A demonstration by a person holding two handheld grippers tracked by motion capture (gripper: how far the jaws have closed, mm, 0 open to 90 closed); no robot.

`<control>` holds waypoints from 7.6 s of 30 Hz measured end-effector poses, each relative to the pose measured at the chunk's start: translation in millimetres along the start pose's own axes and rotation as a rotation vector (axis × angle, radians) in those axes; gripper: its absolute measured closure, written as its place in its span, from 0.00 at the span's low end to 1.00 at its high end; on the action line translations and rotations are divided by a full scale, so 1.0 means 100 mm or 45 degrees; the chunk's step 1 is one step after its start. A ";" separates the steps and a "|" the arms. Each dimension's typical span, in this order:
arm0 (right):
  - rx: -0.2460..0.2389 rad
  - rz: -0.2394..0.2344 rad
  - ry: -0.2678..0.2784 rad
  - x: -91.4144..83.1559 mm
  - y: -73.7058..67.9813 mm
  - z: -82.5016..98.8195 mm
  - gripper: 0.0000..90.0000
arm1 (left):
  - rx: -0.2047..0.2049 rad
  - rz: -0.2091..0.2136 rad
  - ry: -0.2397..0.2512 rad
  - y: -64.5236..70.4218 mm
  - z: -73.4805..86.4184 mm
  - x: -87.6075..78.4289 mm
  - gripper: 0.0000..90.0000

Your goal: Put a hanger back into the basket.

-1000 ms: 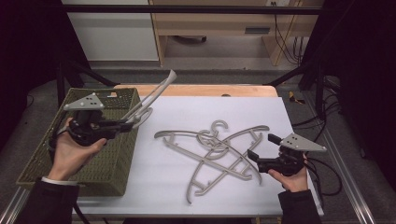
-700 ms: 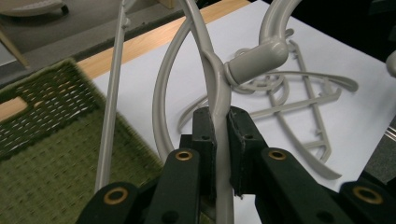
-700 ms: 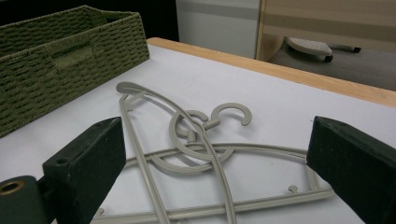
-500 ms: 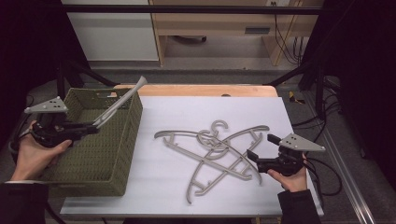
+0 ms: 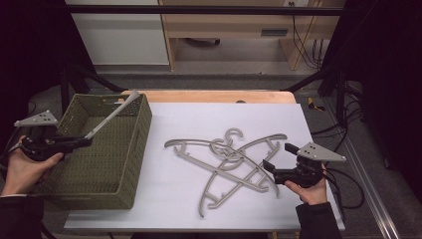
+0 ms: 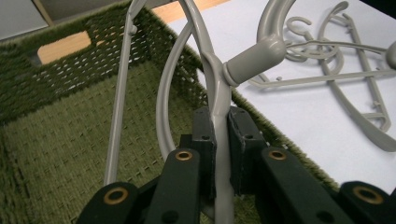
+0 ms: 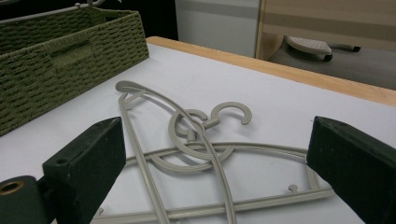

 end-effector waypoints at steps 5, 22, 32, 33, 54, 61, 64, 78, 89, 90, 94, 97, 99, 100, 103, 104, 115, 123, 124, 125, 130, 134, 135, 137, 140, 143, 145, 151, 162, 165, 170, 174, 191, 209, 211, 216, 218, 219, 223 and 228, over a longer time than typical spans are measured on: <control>0.000 0.001 0.001 0.00 0.00 0.00 0.05 | -0.033 -0.012 -0.011 -0.12 0.10 0.05 0.91; 0.000 -0.002 0.000 0.00 0.00 0.00 0.05 | -0.054 -0.011 -0.021 -0.23 0.12 0.32 0.91; 0.001 -0.001 -0.001 0.01 -0.01 0.00 0.05 | -0.062 -0.059 -0.067 -0.26 0.36 0.53 0.90; 0.006 -0.001 0.002 0.00 -0.01 0.00 0.05 | -0.066 -0.082 -0.080 -0.27 0.39 0.58 0.90; -0.003 0.000 0.001 0.00 -0.01 -0.01 0.06 | -0.094 -0.099 -0.084 -0.13 0.41 0.58 0.70; 0.001 0.001 -0.005 0.02 -0.02 0.00 0.06 | -0.027 -0.108 0.116 0.21 0.21 0.43 0.42; -0.004 0.000 -0.010 0.03 -0.02 0.01 0.06 | 0.002 -0.089 0.175 0.39 0.14 0.41 0.32; -0.034 -0.004 -0.094 0.13 -0.06 0.10 0.15 | 0.052 0.021 0.302 1.27 0.04 0.69 0.15; -0.036 -0.013 -0.253 0.41 -0.07 0.36 0.31 | 0.067 0.066 0.273 1.55 0.18 1.01 0.12; -0.045 -0.005 -0.282 0.48 -0.05 0.42 0.34 | 0.068 0.065 0.264 1.57 0.22 1.06 0.11; -0.063 -0.001 -0.351 0.61 -0.06 0.52 0.42 | 0.079 0.084 0.251 1.63 0.27 1.14 0.11; -0.077 0.003 -0.422 0.72 -0.04 0.62 0.51 | 0.090 0.096 0.243 1.66 0.29 1.17 0.11; -0.070 0.002 -0.454 0.78 -0.04 0.67 0.56 | 0.092 0.113 0.237 1.68 0.30 1.19 0.11; -0.070 0.002 -0.454 0.78 -0.04 0.67 0.56 | 0.092 0.113 0.237 1.68 0.30 1.19 0.11; -0.091 -0.005 -0.534 0.87 -0.03 0.79 0.64 | 0.096 0.116 0.239 1.68 0.31 1.19 0.10; -0.091 -0.005 -0.534 0.87 -0.03 0.79 0.64 | 0.096 0.116 0.239 1.68 0.31 1.19 0.10; -0.072 -0.009 -0.624 0.92 0.09 0.95 0.86 | 0.113 0.108 0.211 1.72 0.33 1.23 0.10; -0.025 -0.023 -0.638 0.89 0.08 0.96 0.91 | 0.112 0.110 0.205 1.72 0.34 1.24 0.11; 0.012 -0.022 -0.642 0.88 0.06 0.95 0.91 | 0.111 0.108 0.205 1.72 0.34 1.24 0.11; 0.021 -0.019 -0.644 0.88 0.05 0.95 0.91 | 0.111 0.107 0.204 1.72 0.34 1.23 0.11; 0.063 -0.017 -0.666 0.81 -0.02 0.95 0.91 | 0.110 0.106 0.205 1.73 0.34 1.23 0.11; 0.079 -0.007 -0.664 0.75 -0.09 0.96 0.92 | 0.109 0.109 0.203 1.75 0.35 1.23 0.11; 0.089 -0.008 -0.670 0.73 -0.12 0.97 0.92 | 0.109 0.109 0.204 1.75 0.35 1.23 0.11; 0.092 -0.017 -0.672 0.71 -0.16 0.98 0.91 | 0.110 0.110 0.204 1.76 0.36 1.24 0.11; 0.117 -0.016 -0.666 0.69 -0.21 0.98 0.91 | 0.111 0.115 0.199 1.77 0.36 1.24 0.11; 0.124 -0.039 -0.673 0.64 -0.32 1.01 0.90 | 0.111 0.120 0.198 1.79 0.37 1.24 0.11; 0.127 -0.053 -0.672 0.62 -0.37 1.02 0.87 | 0.109 0.122 0.197 1.79 0.38 1.24 0.11; 0.097 -0.079 -0.583 0.59 -0.34 0.90 0.67 | 0.108 0.128 0.200 1.80 0.37 1.23 0.11; -0.036 -0.065 -0.551 0.80 -0.25 0.78 0.57 | 0.121 0.135 0.192 1.83 0.38 1.25 0.11; -0.038 -0.095 -0.578 0.92 -0.24 0.78 0.63 | 0.119 0.137 0.195 1.83 0.37 1.25 0.11; -0.030 -0.120 -0.659 1.00 -0.27 0.86 0.71 | 0.118 0.140 0.185 1.83 0.39 1.27 0.11; -0.030 -0.129 -0.676 1.07 -0.25 0.90 0.75 | 0.117 0.138 0.178 1.82 0.39 1.29 0.11; 0.192 -0.005 -0.693 1.07 -0.40 0.91 0.91 | 0.124 0.128 0.157 1.84 0.43 1.35 0.12; 0.067 -0.072 -0.415 0.82 -0.40 0.64 0.54 | 0.110 0.142 0.171 2.00 0.29 1.32 0.12; 0.062 -0.072 -0.382 0.77 -0.37 0.60 0.51 | 0.106 0.148 0.173 2.03 0.26 1.33 0.13; 0.013 -0.089 -0.247 0.55 -0.25 0.47 0.40 | 0.099 0.163 0.161 2.19 0.06 1.49 0.13; 0.020 -0.105 -0.209 0.46 -0.21 0.45 0.37 | 0.105 0.162 0.154 2.25 0.00 1.58 0.12; 0.024 -0.106 -0.195 0.43 -0.19 0.44 0.35 | 0.104 0.166 0.149 2.28 -0.03 1.63 0.12; 0.029 -0.105 -0.146 0.28 -0.13 0.45 0.24 | 0.102 0.176 0.131 2.39 -0.12 1.83 0.12; 0.023 -0.086 -0.112 0.22 -0.10 0.43 0.17 | 0.087 0.159 0.087 2.47 -0.18 2.16 0.12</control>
Point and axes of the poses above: each handheld gripper's, and its own axes: x roughly forward along the jaws, z roughly out of its underside, y roughly to its right, the point moved 8 cm from there along x, roughly forward along the jaws, and after that the axes turned 7 degrees about -x, right-handed, at the moved point
